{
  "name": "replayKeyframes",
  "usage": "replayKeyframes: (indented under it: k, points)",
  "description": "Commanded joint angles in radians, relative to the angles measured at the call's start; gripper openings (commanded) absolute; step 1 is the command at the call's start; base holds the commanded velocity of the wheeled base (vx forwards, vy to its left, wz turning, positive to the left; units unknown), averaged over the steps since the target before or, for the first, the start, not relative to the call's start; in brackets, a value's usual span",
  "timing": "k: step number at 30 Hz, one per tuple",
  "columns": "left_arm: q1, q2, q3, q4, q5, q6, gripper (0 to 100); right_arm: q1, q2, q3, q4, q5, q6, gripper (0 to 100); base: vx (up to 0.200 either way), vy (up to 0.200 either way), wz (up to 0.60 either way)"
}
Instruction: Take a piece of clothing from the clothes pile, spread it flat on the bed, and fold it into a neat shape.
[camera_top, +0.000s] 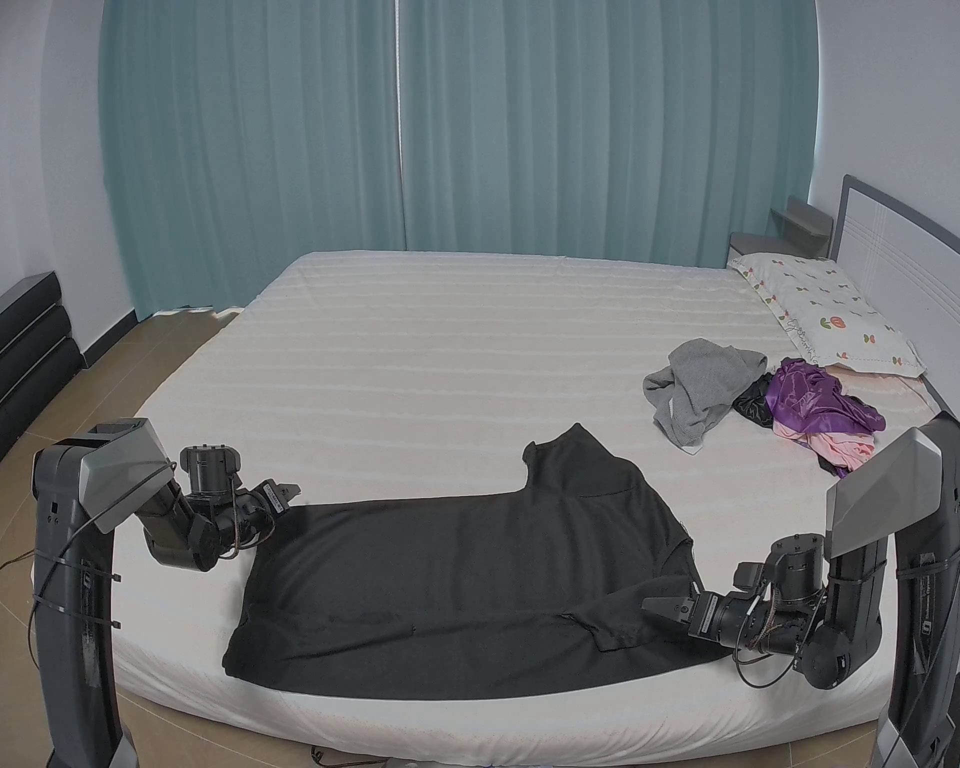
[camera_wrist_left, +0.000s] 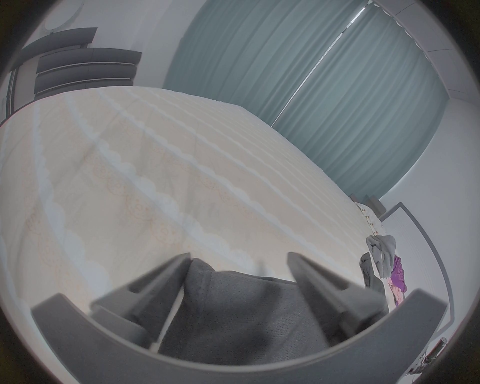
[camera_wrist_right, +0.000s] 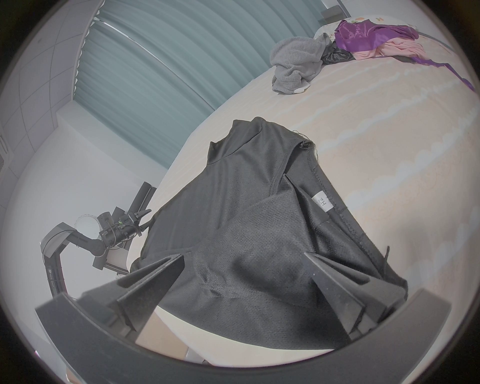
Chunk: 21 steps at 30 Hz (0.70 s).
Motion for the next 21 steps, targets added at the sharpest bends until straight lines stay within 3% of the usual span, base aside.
replayKeyframes:
  k: [1, 9, 16, 21]
  points:
    - [0.002, 0.009, -0.002, -0.013, 0.031, -0.001, 0, 0.000, -0.009, -0.003, -0.016, -0.003, -0.001, 100, 0.000, 0.000, 0.00]
    - [0.005, 0.010, -0.006, -0.071, 0.117, -0.045, 0, 0.020, -0.013, -0.089, -0.015, -0.052, -0.012, 100, 0.000, 0.000, 0.00]
    - [0.002, 0.005, -0.005, -0.096, 0.123, -0.088, 0, 0.060, 0.022, -0.239, 0.008, -0.111, -0.018, 100, 0.000, 0.000, 0.00]
    - [0.004, 0.002, -0.011, -0.105, 0.124, -0.128, 0, 0.063, -0.026, -0.463, 0.271, -0.182, -0.069, 100, 0.000, 0.000, 0.00]
